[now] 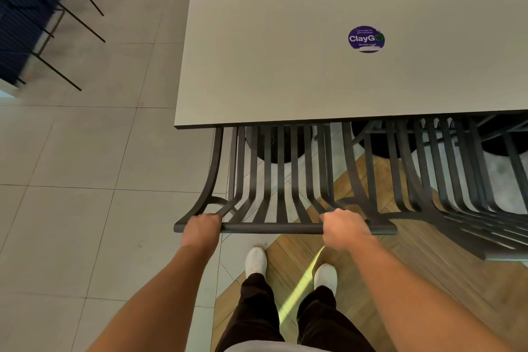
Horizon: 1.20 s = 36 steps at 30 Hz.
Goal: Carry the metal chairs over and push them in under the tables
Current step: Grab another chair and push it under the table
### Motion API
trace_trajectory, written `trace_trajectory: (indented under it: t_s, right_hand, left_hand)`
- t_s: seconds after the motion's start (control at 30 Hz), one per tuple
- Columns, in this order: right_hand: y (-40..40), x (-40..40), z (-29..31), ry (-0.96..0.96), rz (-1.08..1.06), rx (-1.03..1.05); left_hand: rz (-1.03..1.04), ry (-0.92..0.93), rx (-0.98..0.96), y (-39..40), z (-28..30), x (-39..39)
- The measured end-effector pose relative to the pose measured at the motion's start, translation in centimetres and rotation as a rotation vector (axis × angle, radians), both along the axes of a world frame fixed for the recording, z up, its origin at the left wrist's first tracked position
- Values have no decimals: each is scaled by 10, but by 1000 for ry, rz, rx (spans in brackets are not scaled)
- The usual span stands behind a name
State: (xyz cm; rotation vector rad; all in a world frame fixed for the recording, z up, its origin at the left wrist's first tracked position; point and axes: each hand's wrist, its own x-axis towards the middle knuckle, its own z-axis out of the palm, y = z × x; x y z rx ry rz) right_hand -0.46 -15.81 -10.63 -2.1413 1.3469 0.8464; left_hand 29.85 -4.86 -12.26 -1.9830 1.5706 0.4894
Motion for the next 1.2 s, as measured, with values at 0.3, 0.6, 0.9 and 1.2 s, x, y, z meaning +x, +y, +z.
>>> trace_trajectory:
  t_s: [0.3, 0.6, 0.9, 1.2]
  right_hand:
    - [-4, -6, 1, 35, 0, 0]
    - [-2, -7, 6, -40, -145, 77]
    - [5, -42, 43, -387, -685, 68]
    - [24, -185, 65, -334, -905, -216]
  left_hand:
    - [-23, 40, 29, -1, -3, -3]
    - [83, 255, 33, -4, 2, 0]
    - [-246, 423, 7, -64, 41, -52]
    - [-393, 477, -155, -117, 53, -187]
